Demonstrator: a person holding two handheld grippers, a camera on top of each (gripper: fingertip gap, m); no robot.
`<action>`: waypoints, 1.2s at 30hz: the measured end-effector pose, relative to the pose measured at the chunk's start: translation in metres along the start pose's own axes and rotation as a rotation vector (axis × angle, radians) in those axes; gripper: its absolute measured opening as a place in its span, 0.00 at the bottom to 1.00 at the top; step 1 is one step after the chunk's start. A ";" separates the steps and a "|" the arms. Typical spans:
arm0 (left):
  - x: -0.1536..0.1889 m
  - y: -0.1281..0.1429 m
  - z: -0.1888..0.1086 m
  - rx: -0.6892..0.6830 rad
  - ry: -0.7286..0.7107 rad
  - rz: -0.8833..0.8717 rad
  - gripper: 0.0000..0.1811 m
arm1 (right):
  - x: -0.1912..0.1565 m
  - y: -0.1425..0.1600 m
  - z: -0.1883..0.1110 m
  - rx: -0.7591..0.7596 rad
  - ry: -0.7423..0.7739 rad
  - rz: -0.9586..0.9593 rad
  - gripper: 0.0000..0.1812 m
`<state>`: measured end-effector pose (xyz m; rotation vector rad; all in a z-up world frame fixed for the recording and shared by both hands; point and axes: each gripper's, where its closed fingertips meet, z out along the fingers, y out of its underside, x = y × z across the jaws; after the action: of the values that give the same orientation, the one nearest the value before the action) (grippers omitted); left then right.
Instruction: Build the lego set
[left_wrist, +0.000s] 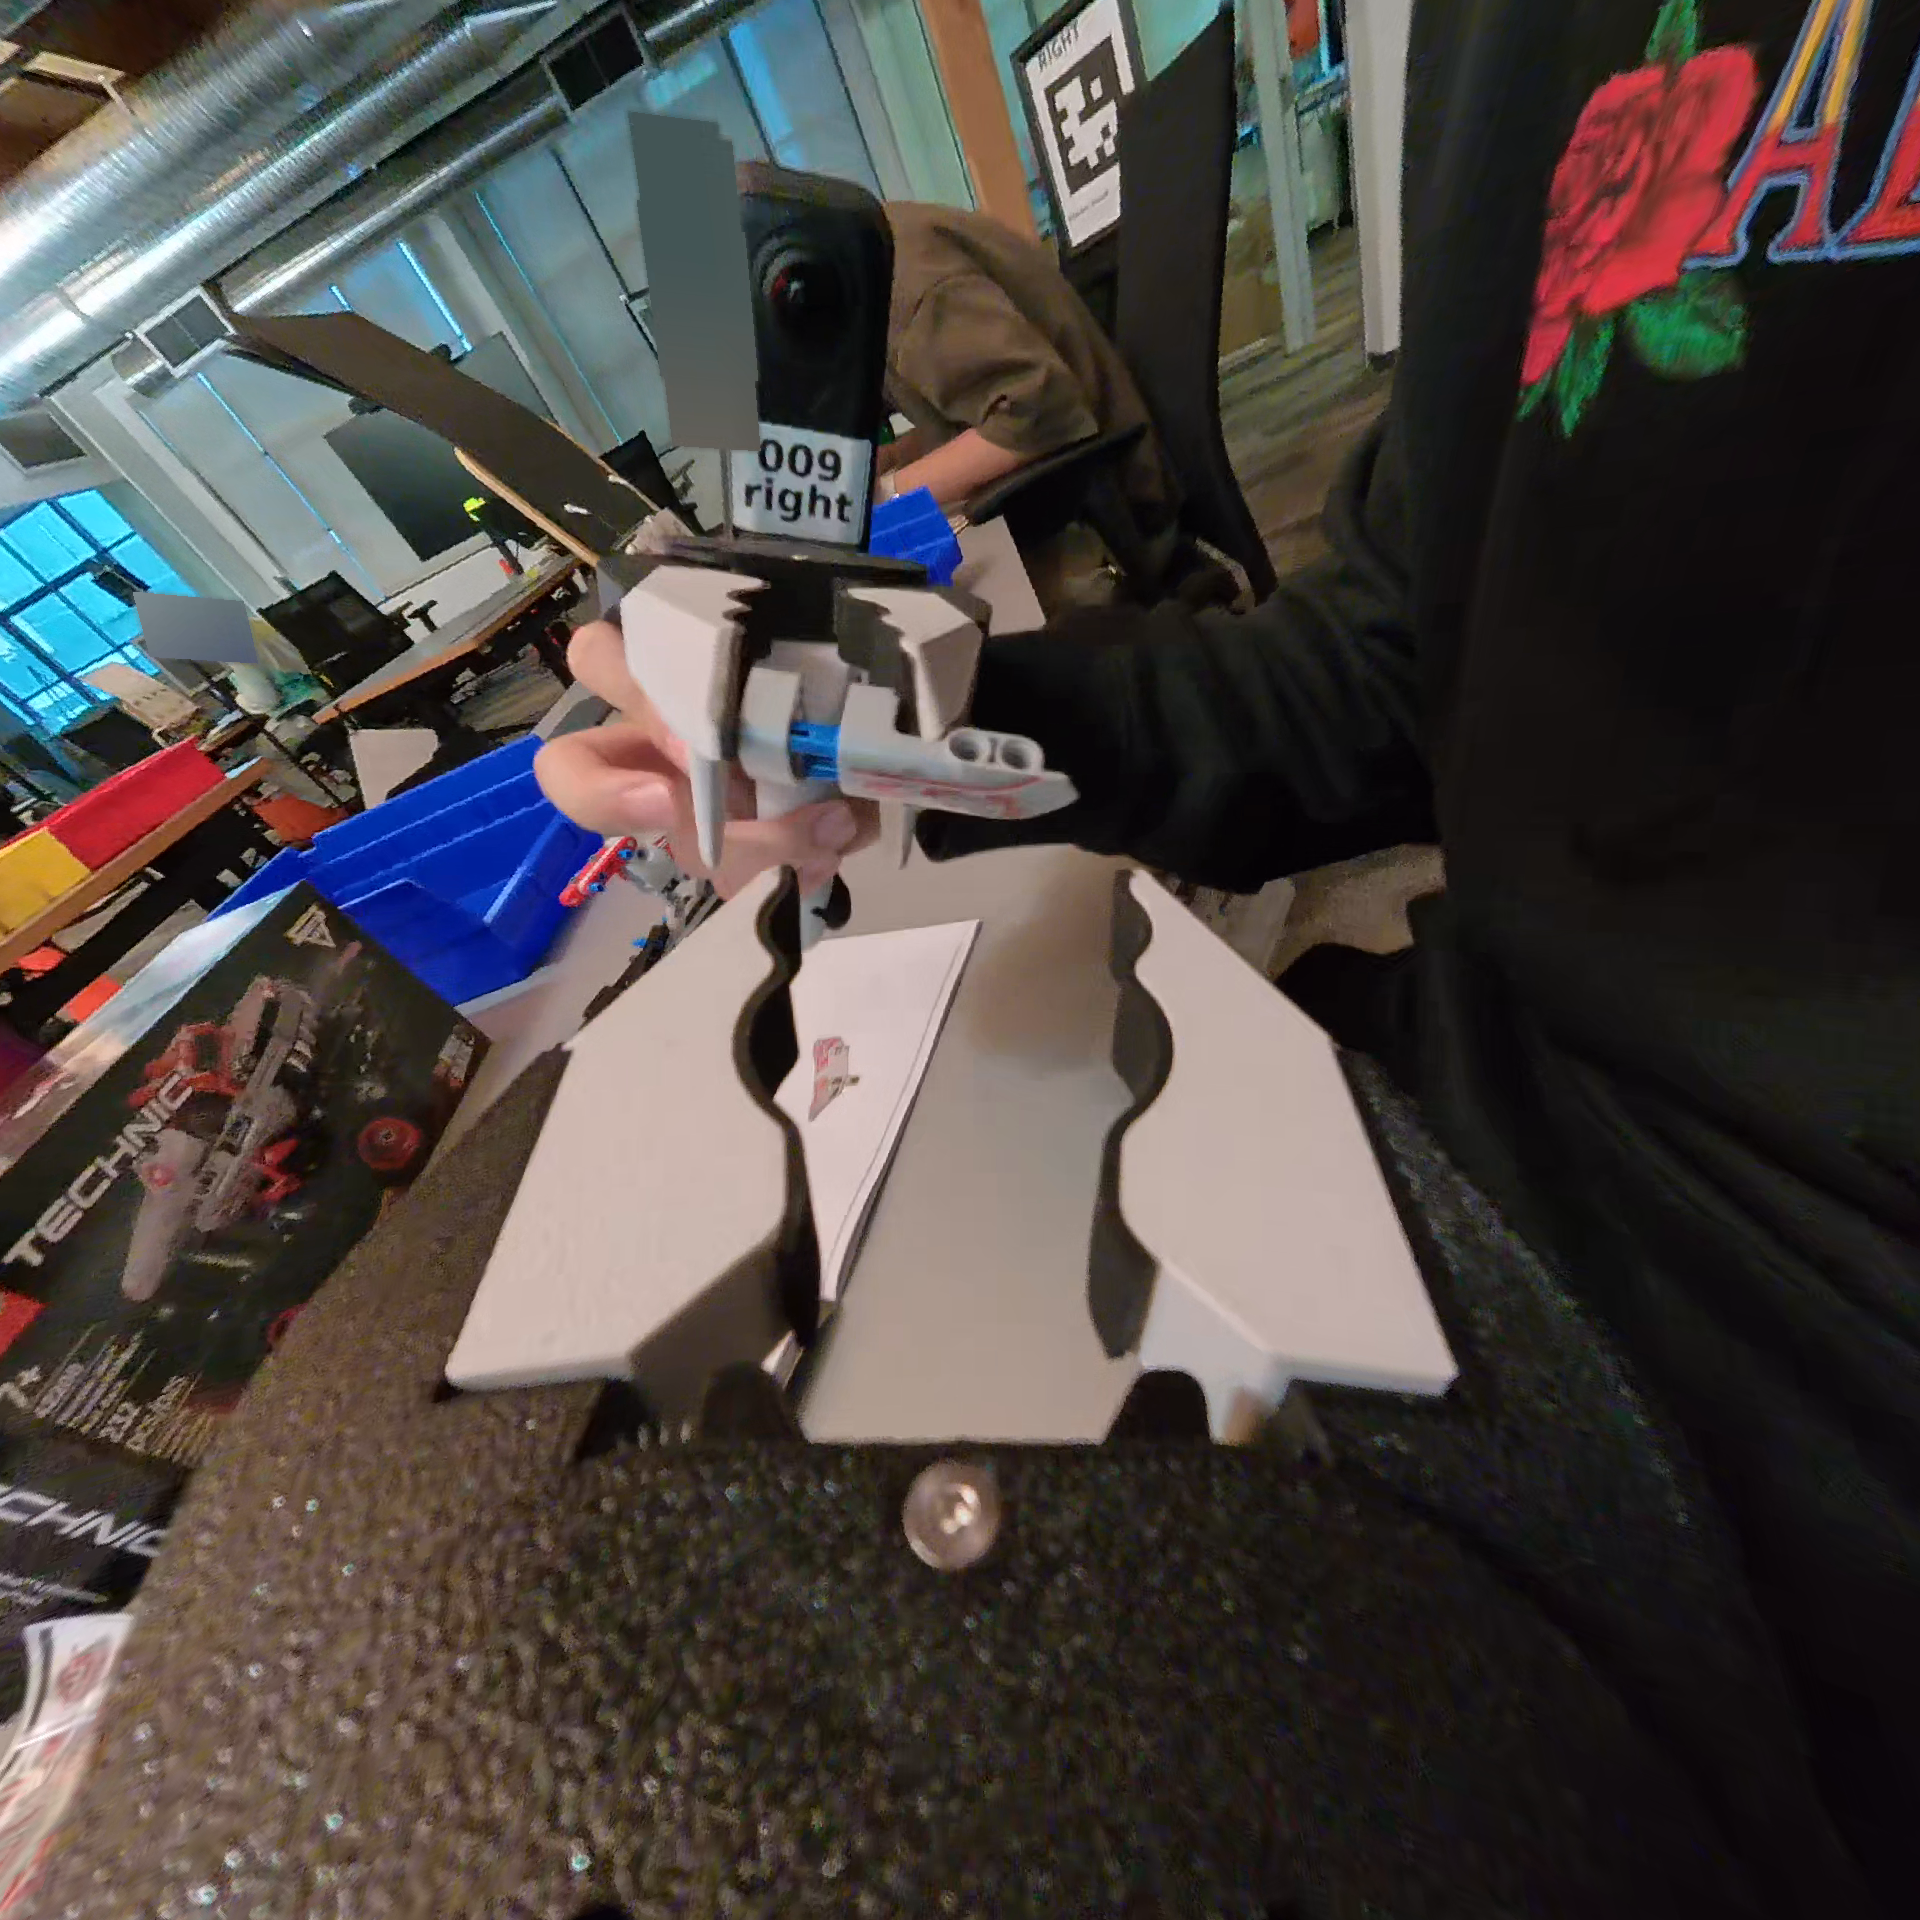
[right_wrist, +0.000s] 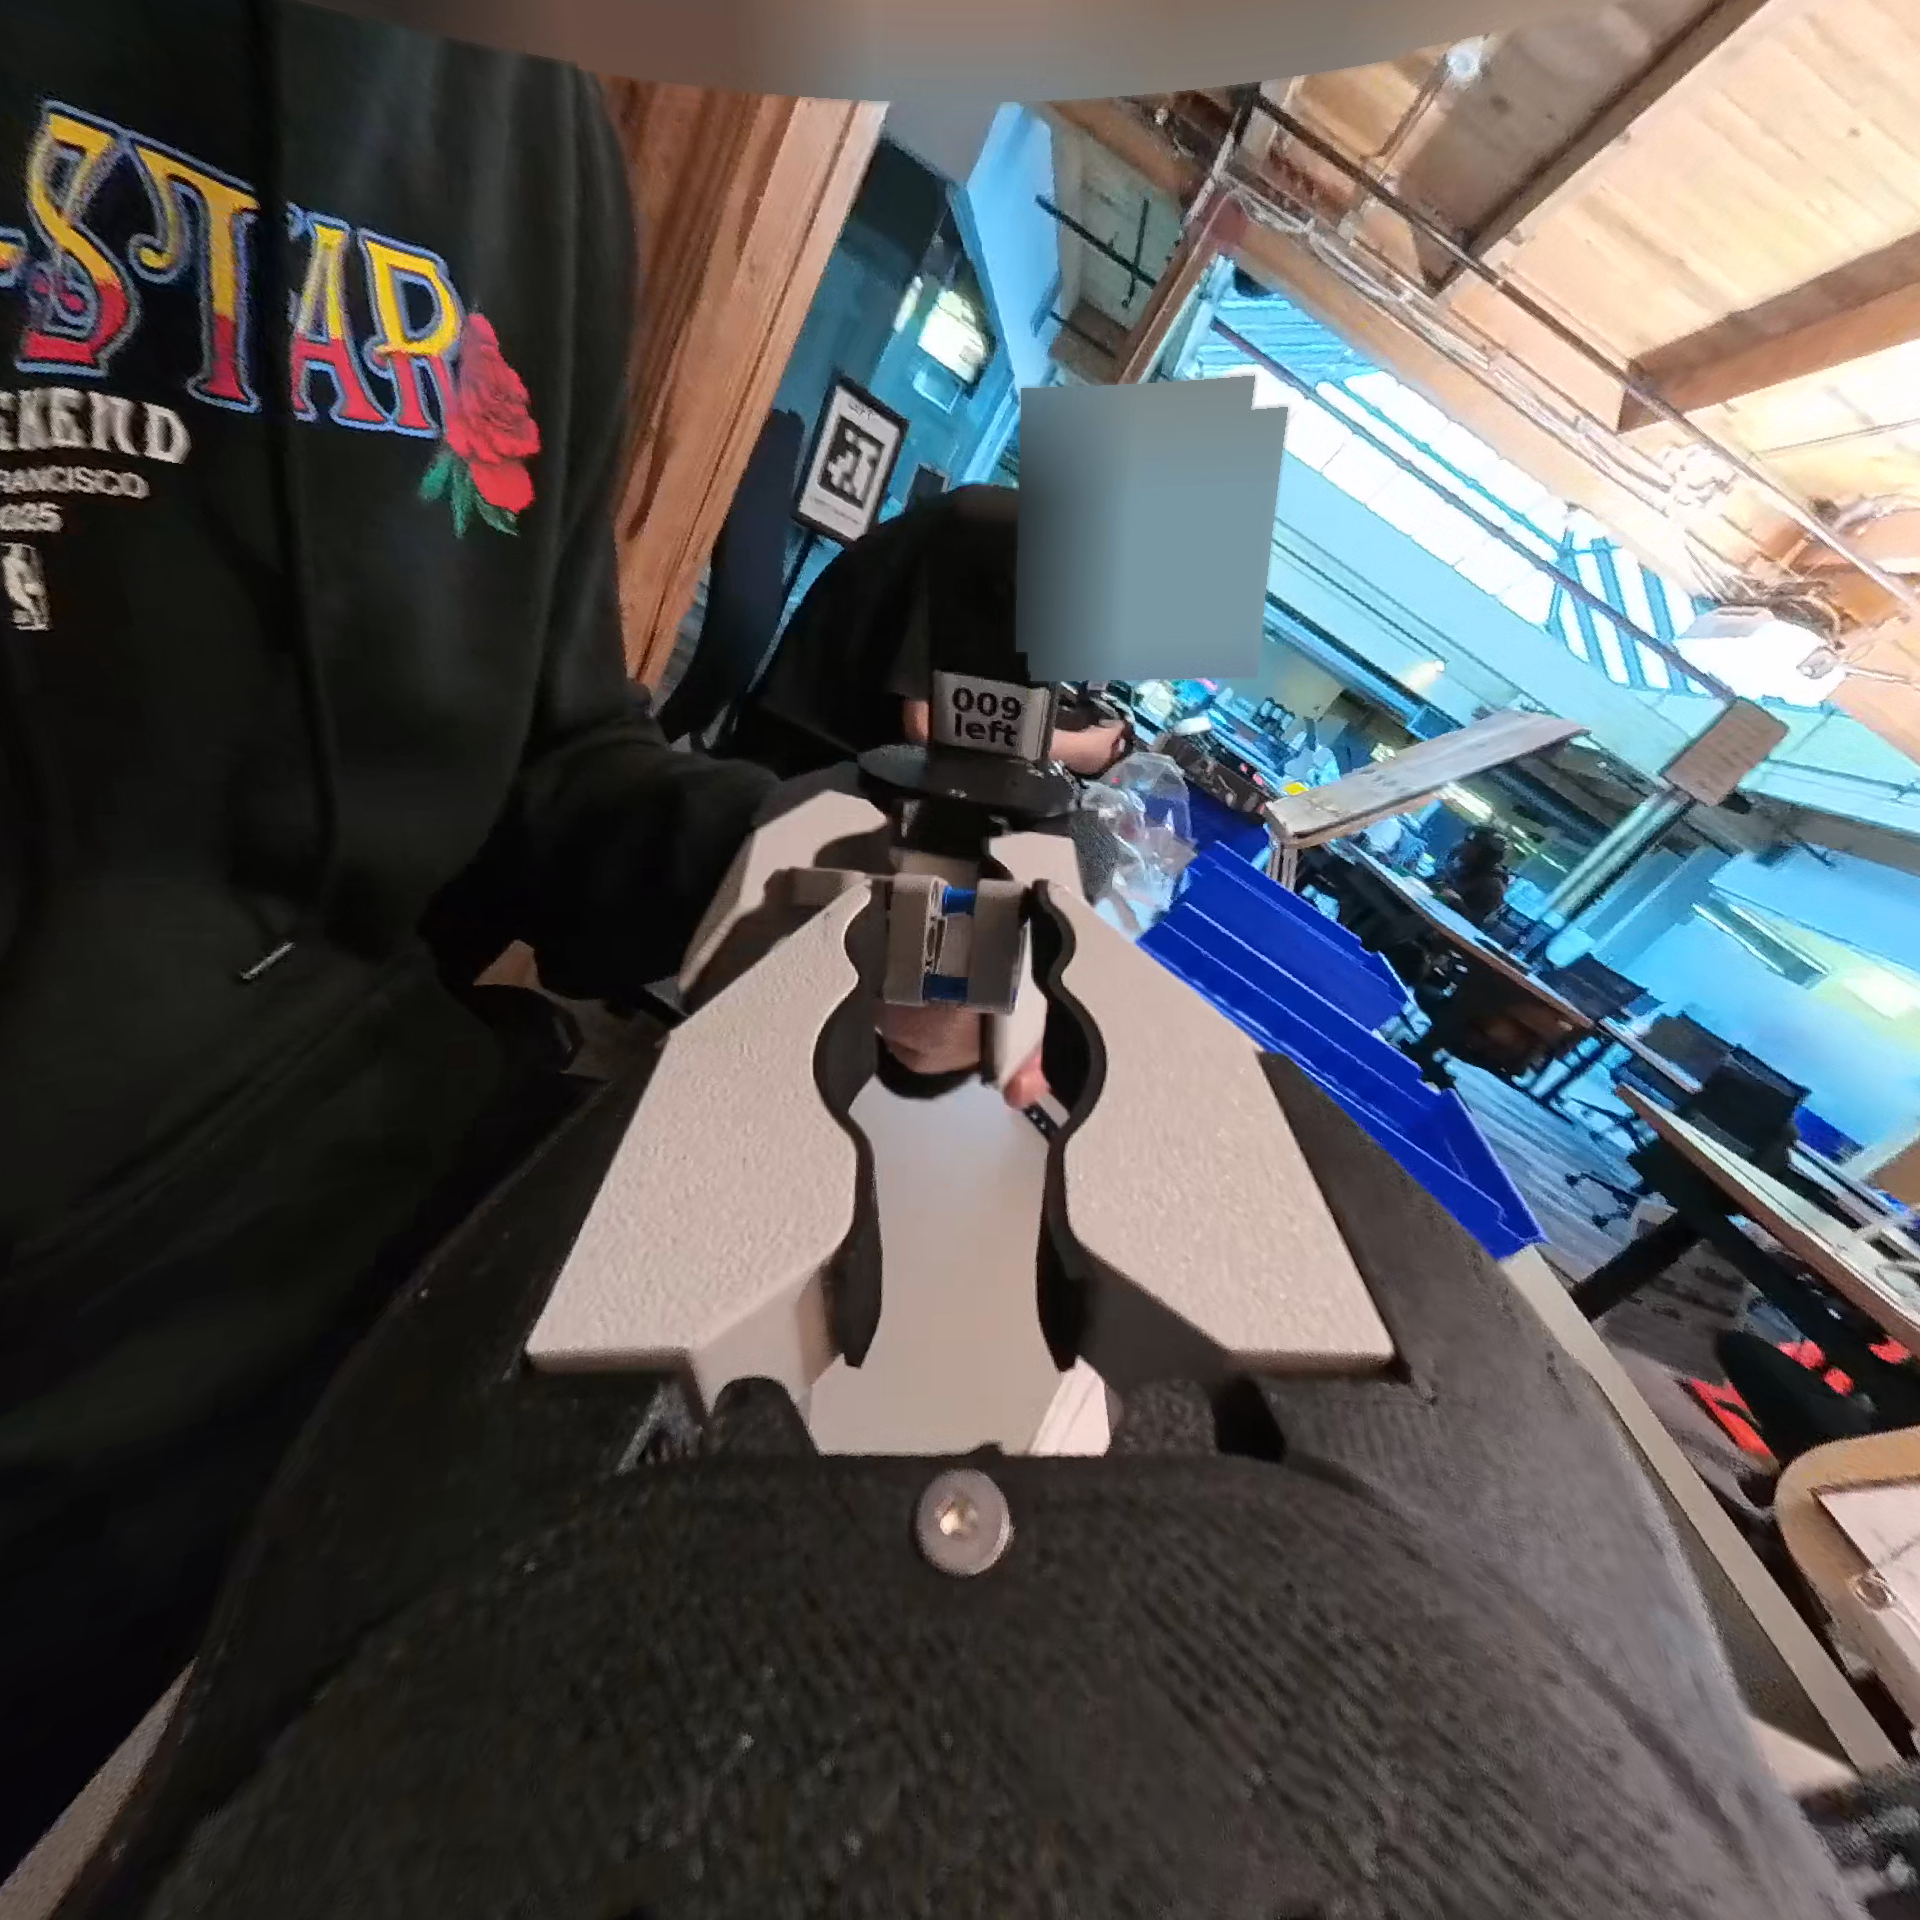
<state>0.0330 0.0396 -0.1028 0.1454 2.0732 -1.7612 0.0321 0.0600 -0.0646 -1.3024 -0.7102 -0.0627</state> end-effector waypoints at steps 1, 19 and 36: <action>-0.001 0.001 0.002 0.000 -0.009 -0.006 0.32 | -0.004 -0.001 0.001 0.013 -0.023 0.006 0.14; -0.007 0.005 -0.007 0.067 -0.016 -0.020 0.27 | 0.002 0.024 0.000 -0.060 -0.003 0.047 0.14; -0.031 0.036 -0.018 -0.352 -0.220 0.250 0.12 | 0.003 0.077 0.002 -0.536 0.035 0.044 0.14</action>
<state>0.0690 0.0698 -0.1221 0.0969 2.0626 -1.1914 0.0666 0.0852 -0.1284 -1.8232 -0.6564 -0.2535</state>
